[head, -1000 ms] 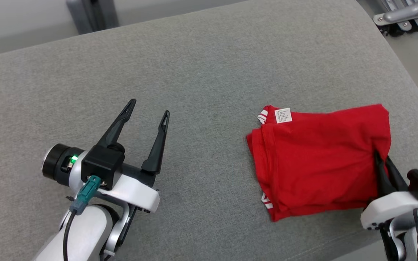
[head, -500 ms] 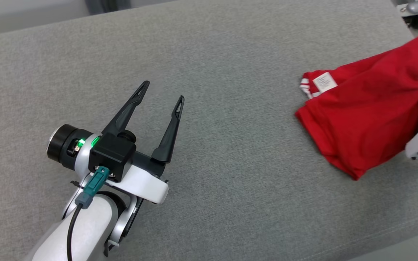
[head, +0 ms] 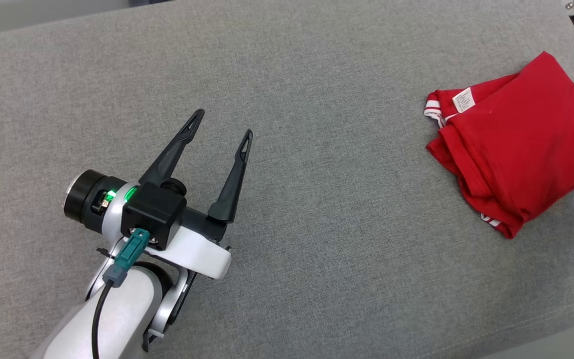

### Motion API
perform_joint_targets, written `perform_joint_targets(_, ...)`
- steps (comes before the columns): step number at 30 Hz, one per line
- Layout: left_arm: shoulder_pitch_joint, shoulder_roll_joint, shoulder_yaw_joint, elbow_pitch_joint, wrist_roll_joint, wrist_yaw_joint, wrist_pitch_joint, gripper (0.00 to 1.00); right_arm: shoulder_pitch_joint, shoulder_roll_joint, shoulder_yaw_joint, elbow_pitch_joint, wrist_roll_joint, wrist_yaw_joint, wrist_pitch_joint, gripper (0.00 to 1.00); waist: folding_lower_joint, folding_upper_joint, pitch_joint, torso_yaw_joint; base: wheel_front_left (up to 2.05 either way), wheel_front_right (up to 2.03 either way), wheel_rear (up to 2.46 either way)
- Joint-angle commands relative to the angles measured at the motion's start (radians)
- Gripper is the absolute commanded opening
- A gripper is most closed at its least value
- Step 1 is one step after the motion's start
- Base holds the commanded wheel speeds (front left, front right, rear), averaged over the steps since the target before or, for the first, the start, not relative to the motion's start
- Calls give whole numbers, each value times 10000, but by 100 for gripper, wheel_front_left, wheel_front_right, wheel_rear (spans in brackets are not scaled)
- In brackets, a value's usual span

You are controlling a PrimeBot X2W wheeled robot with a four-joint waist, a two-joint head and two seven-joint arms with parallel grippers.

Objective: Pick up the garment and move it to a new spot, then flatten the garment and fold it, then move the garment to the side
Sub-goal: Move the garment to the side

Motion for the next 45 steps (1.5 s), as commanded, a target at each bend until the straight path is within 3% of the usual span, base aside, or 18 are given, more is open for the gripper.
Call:
perform_joint_targets(1, -106, 8, 2, 49, -6, 41, -75, 100, 166, 44, -67, -150, -21, -7, -76, 100, 0, 0, -75, -21, 0, 0, 0)
perform_joint_targets(5, 91, -73, 50, 238, -191, 74, -226, 100, 623, 300, -239, -1127, 194, -7, -75, 100, 0, 0, -360, 49, 0, 0, 0)
perform_joint_targets(9, 461, -172, 270, 524, -455, 261, -571, 100, 1702, 853, 27, -3196, 846, -7, -65, 100, 0, 0, -862, 372, 0, 0, 0)
perform_joint_targets(15, 997, -224, 705, 832, -841, 556, -1100, 100, 3260, 1317, 861, -5262, 1677, -7, -64, 100, 0, 0, -1495, 965, 0, 0, 0)
perform_joint_targets(21, 1545, -218, 1273, 1091, -1199, 834, -1554, 100, 4460, 1479, 1684, -6498, 2091, -7, 7, 100, 0, 0, -1986, 1639, 0, 0, 0)
perform_joint_targets(31, 2662, -26, 2290, 1078, -1537, 1267, -1870, 100, 5693, 1502, 2527, -7358, 2450, -7, 650, 100, 0, 0, -2721, 2472, 0, 0, 0)
perform_joint_targets(38, 3450, -120, 2670, 999, -1681, 890, -1940, 100, 6466, 1505, 2677, -7561, 2561, -6, 799, 100, 0, 0, -3212, 2684, 0, 0, 0)
perform_joint_targets(45, 4007, -10, 2730, 991, -1116, 492, -1947, 100, 7054, 1507, 2852, -7684, 2288, -7, 1093, 100, 0, 0, -3589, 2602, 0, 0, 0)
